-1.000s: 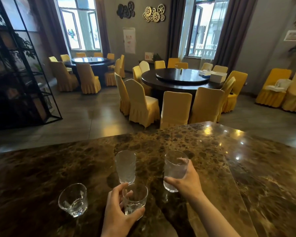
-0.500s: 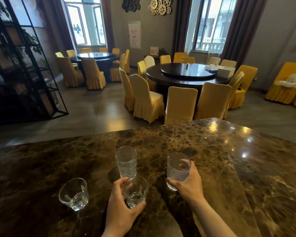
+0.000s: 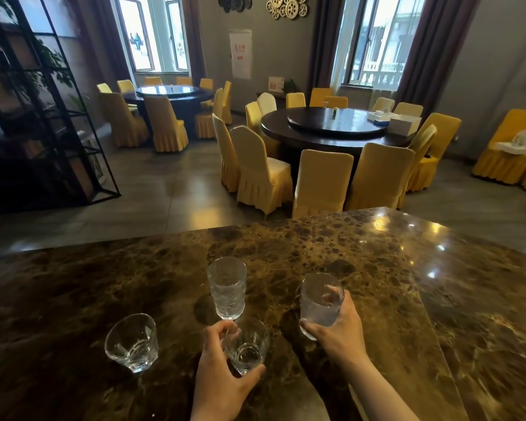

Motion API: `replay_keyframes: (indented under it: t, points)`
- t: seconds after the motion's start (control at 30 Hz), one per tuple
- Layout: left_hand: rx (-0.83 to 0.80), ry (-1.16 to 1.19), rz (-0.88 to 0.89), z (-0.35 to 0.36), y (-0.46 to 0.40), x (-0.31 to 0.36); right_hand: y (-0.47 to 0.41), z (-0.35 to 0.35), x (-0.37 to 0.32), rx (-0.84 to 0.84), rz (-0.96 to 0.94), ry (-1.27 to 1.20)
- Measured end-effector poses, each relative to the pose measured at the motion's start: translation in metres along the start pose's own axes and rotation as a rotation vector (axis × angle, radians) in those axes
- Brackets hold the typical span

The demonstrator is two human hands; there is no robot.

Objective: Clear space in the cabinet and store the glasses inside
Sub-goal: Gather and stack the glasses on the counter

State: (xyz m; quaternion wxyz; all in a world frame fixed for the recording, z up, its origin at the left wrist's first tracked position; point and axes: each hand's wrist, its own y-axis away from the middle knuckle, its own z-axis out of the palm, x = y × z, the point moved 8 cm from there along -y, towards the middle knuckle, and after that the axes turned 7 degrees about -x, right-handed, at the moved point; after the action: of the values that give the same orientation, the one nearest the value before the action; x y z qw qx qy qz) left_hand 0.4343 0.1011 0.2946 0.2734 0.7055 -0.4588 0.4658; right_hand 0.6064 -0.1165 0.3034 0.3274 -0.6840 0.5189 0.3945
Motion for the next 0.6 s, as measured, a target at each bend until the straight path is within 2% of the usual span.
replay_keyframes:
  t: [0.23, 0.3, 0.37, 0.4, 0.5, 0.6]
  points:
    - [-0.047, -0.027, 0.015, -0.001, 0.005, 0.012, 0.018, -0.014, -0.019, -0.038, 0.047, 0.020]
    - [-0.068, -0.060, 0.024, -0.010, 0.012, 0.016, 0.039, -0.031, -0.034, 0.074, 0.021, 0.119]
    - [-0.007, -0.096, 0.068, -0.033, 0.024, 0.020, 0.067, -0.042, -0.054, 0.214, -0.121, 0.178]
    - [0.046, -0.119, 0.104, -0.049, 0.031, 0.023, 0.081, -0.039, -0.061, 0.212, -0.186, 0.167]
    - [0.202, -0.212, 0.180, -0.103, 0.049, 0.028, 0.103, 0.003, -0.072, -0.044, -0.268, 0.157]
    - [0.262, -0.363, 0.159, -0.150, 0.048, 0.026, 0.109, 0.055, -0.082, -0.282, -0.307, 0.282]
